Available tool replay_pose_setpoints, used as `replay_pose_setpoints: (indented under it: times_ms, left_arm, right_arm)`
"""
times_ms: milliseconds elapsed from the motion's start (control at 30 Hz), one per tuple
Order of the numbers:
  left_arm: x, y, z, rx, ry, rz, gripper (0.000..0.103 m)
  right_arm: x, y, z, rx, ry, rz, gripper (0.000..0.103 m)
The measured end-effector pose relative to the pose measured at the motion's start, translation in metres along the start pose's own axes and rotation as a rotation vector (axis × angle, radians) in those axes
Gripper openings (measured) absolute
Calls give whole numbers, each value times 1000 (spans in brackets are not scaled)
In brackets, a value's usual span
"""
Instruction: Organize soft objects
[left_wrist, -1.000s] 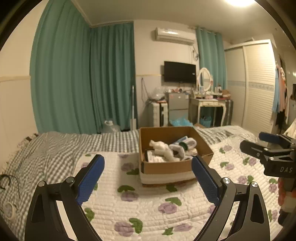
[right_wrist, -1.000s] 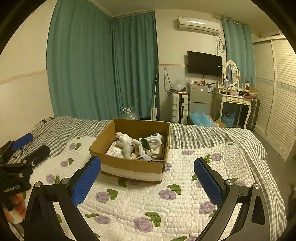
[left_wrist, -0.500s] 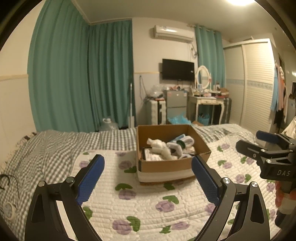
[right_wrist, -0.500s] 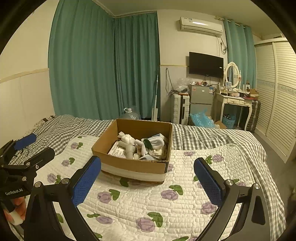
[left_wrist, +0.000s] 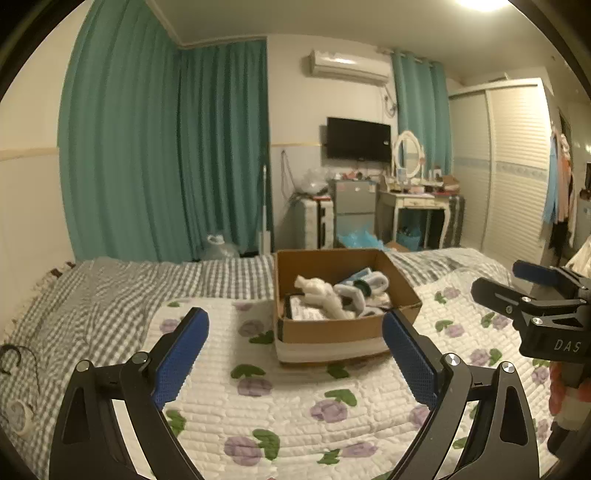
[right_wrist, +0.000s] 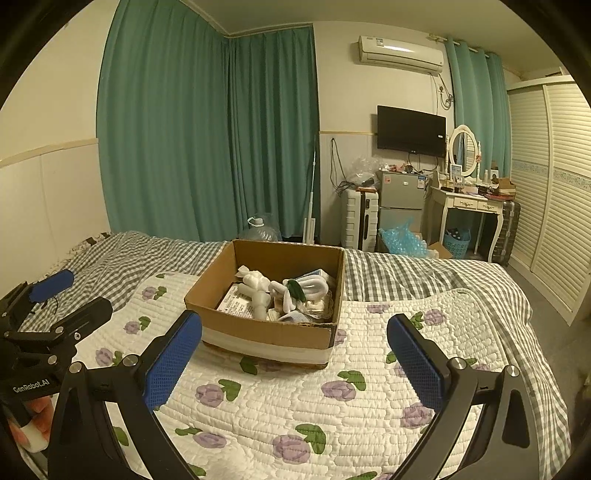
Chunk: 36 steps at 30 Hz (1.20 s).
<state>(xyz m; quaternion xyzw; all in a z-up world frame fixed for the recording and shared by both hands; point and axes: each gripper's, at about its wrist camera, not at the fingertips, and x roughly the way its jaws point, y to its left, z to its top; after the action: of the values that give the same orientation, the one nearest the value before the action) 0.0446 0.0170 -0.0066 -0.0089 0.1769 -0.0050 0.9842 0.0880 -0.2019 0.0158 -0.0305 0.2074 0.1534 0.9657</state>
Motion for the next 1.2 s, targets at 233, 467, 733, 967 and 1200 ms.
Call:
replay_pose_setpoints:
  times_ms: [233,467,733,967,1200]
  left_arm:
    - [-1,2,1,-6,4,3,97]
    - [-1,2,2,-10,5,2,97]
    - [-1,3,2,-10,7,4,97]
    - [-1,2,2,-7,6,5,97]
    - [-1,2,2,-5,6,5,97]
  right_arm:
    - [-1,0,1,1,-2,0,101]
    - [-1,0,1,0,-3,3,101]
    - [-2,2,5,-1,0,4,101]
    - [-2,2,4,-1,1,7,101]
    - [-1,3,4,-1,2,9,101]
